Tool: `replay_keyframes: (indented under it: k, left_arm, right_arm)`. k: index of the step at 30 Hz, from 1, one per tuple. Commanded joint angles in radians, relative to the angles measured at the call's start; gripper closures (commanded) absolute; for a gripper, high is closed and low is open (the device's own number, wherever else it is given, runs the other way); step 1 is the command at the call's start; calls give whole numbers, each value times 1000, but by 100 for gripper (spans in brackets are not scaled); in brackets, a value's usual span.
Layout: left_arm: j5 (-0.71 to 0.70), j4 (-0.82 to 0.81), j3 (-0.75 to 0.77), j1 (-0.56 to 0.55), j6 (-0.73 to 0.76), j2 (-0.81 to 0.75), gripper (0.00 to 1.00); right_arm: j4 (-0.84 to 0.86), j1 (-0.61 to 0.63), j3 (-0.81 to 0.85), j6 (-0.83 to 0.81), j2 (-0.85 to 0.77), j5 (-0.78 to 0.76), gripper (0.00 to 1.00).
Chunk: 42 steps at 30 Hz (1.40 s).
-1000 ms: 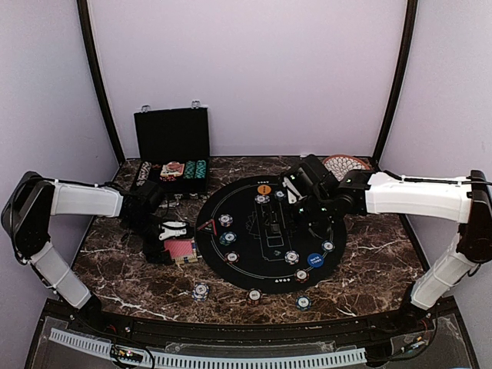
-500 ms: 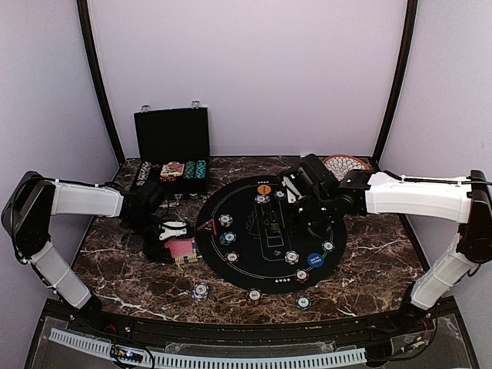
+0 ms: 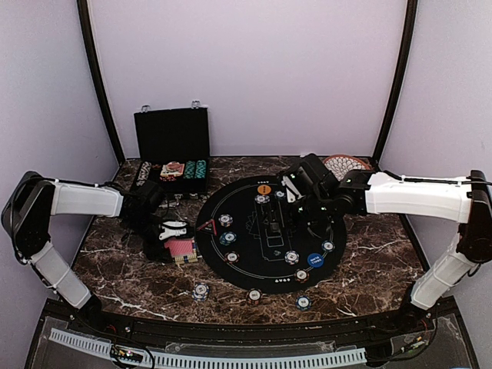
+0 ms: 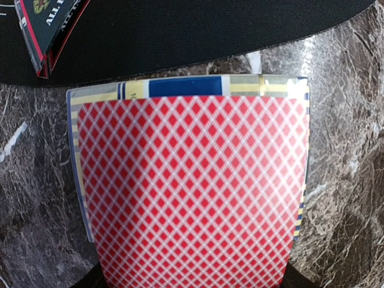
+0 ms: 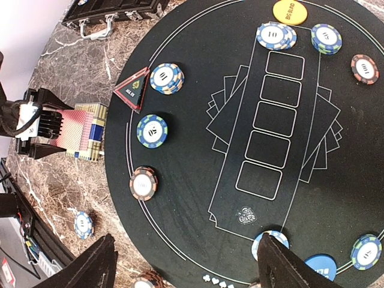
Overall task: Distribute texas hold em gaming equipment
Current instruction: Pick up the poker card from the poker case, then pass from the left arm to the right
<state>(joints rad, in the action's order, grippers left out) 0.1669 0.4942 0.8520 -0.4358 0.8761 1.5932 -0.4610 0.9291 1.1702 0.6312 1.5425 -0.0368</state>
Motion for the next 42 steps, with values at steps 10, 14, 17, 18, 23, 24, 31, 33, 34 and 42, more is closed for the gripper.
replay_keyframes:
  k: [10,14,17,18,23,24,31,33,34,42]
  left_arm:
    - [10,36,21,5,11,-81,100]
    - [81,86,62,5,-12,-104,100]
    - [116,140,99,4,-29,-121,100]
    - [130,151,116,3,-32,-129,100]
    - [167,211,165,-19,-55,-161,100]
    - [173,222,180,-22,-58,-163,100]
    - [231,272,269,-51,-107,-162,100]
    - [239,286,286,-63,-114,-157,100]
    - [241,296,291,-67,-114,-157,100]
    - [226,302,314,-97,-114,-159,100]
  right_arm:
    - [89,4,-30,32,-4,53,19]
    - [120,2,-35,46,6,87,19]
    - [158,2,-30,56,26,128,19]
    - [174,1,-27,60,35,147,19]
    - [270,-3,10,100,96,279,15]
    - [299,-3,16,111,110,313,14]
    - [540,-4,81,216,254,534,10]
    - [581,-4,102,238,284,572,9]
    - [595,-4,114,245,297,587,8]
    - [686,-4,171,302,372,670,9]
